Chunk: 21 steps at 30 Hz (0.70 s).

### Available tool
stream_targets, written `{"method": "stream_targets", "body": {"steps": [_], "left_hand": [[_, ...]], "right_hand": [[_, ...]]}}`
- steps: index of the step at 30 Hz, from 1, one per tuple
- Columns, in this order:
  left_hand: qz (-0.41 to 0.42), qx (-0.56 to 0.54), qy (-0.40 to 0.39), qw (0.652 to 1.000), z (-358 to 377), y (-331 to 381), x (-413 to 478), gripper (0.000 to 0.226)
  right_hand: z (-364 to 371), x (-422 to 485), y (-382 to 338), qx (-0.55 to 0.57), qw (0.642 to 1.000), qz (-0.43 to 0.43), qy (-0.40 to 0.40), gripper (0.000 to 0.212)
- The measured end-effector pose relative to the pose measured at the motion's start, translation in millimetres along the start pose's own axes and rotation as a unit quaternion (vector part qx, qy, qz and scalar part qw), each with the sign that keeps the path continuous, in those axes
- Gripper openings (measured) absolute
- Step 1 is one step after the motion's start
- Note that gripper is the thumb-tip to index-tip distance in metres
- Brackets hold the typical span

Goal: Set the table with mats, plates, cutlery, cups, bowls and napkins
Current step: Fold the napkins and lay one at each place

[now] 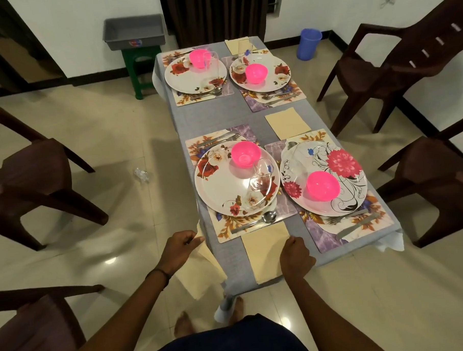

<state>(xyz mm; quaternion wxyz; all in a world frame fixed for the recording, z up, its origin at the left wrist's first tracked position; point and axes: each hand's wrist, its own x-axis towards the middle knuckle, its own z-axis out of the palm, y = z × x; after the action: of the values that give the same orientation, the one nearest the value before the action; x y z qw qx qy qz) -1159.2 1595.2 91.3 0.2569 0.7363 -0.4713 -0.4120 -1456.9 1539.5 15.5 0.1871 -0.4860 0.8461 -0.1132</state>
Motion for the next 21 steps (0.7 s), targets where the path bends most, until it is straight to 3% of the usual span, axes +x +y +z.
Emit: {"method": "stream_targets", "body": {"steps": [15,18,21], "left_hand": [[0.013,-0.002,0.017,1.0,-4,0,-1,0.047],[0.015,0.0,0.014,1.0,-5,-3,2,0.046],[0.021,0.007,0.015,1.0,-5,-5,4,0.046]], "right_hand": [[1,-11,-7,0.02,1.0,0.015,0.015,0.033],[-1,-7,-2,0.016,0.998,-0.039,0.036,0.025],[-1,-1,10,-0.042,0.991,-0.13,0.005,0.016]]}}
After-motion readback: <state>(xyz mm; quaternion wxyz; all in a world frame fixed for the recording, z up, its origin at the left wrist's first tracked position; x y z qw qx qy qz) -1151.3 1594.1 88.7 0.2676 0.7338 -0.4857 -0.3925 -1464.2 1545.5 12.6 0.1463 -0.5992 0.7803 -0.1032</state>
